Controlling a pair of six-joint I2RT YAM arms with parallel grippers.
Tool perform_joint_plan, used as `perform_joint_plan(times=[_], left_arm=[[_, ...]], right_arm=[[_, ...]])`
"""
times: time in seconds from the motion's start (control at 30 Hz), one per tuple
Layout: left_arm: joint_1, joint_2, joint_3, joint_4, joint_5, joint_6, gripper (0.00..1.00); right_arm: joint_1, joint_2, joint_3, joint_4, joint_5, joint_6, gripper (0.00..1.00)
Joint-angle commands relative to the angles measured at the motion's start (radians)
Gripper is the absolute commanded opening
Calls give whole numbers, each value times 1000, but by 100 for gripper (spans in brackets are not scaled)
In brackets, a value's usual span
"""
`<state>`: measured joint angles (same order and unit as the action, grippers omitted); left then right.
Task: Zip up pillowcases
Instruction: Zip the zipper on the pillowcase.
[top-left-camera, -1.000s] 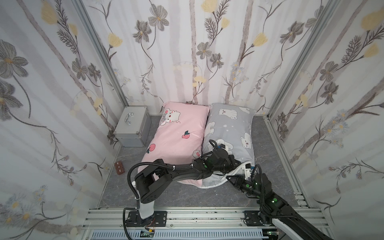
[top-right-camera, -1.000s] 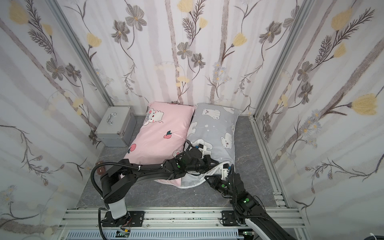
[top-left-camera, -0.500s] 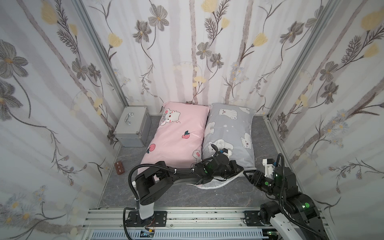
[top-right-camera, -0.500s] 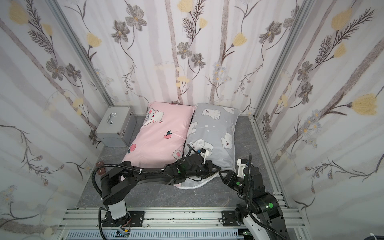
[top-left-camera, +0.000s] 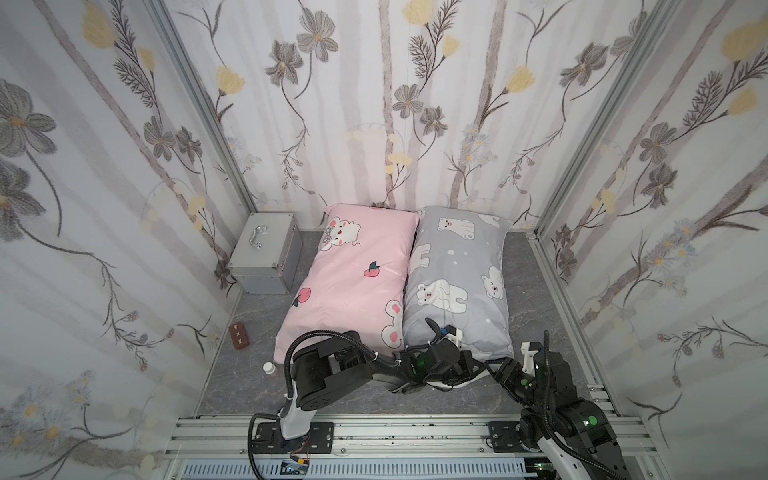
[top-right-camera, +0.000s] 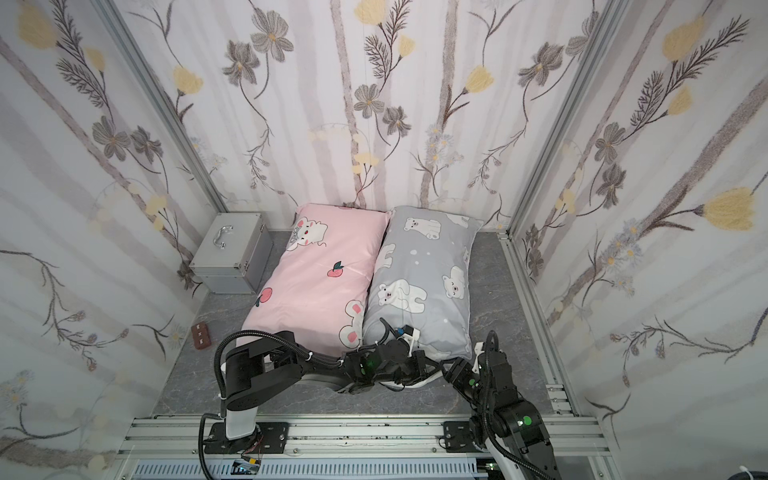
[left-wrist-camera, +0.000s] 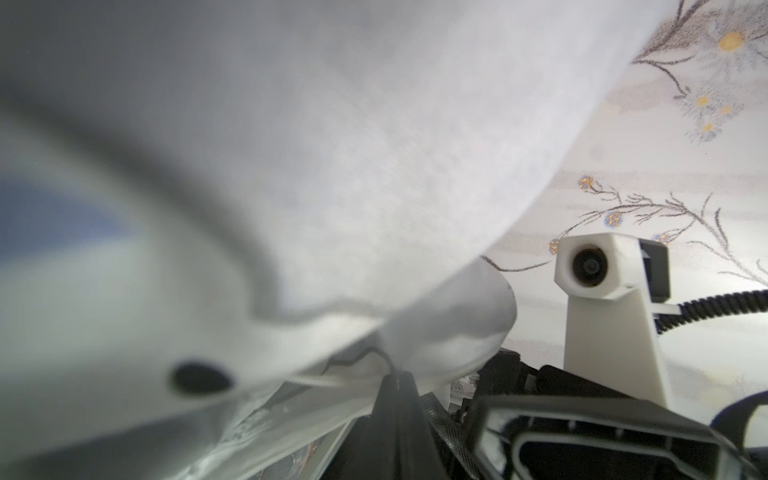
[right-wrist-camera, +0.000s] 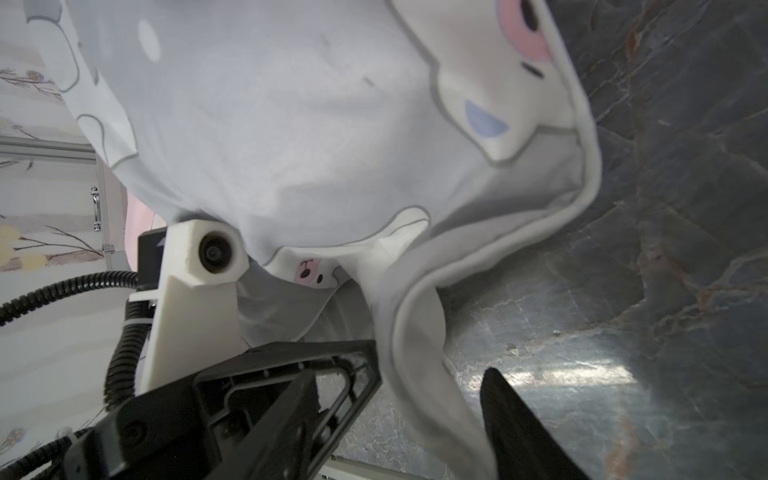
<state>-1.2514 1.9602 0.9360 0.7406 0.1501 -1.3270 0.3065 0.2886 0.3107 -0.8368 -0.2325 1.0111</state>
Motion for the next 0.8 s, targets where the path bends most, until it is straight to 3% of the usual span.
perform_joint_plan(times=[0.0, 0.1, 0.4, 0.57, 0.77], left_arm=[[0, 9, 8, 56, -12, -20, 0], [0, 19, 24, 50, -4, -22, 0], [0, 10, 14, 19, -11, -22, 0], [-1, 11, 36, -41, -13, 6, 0], [13, -15, 88, -271, -56, 137, 0]], right_arm=[[0, -3, -30, 84, 35, 51, 62], [-1, -5, -41, 115, 50, 58, 59], [-8, -4, -45, 125, 140, 64, 29], [-12, -1, -37, 121, 152, 53, 1], [-18, 12, -4, 92, 183, 27, 0]])
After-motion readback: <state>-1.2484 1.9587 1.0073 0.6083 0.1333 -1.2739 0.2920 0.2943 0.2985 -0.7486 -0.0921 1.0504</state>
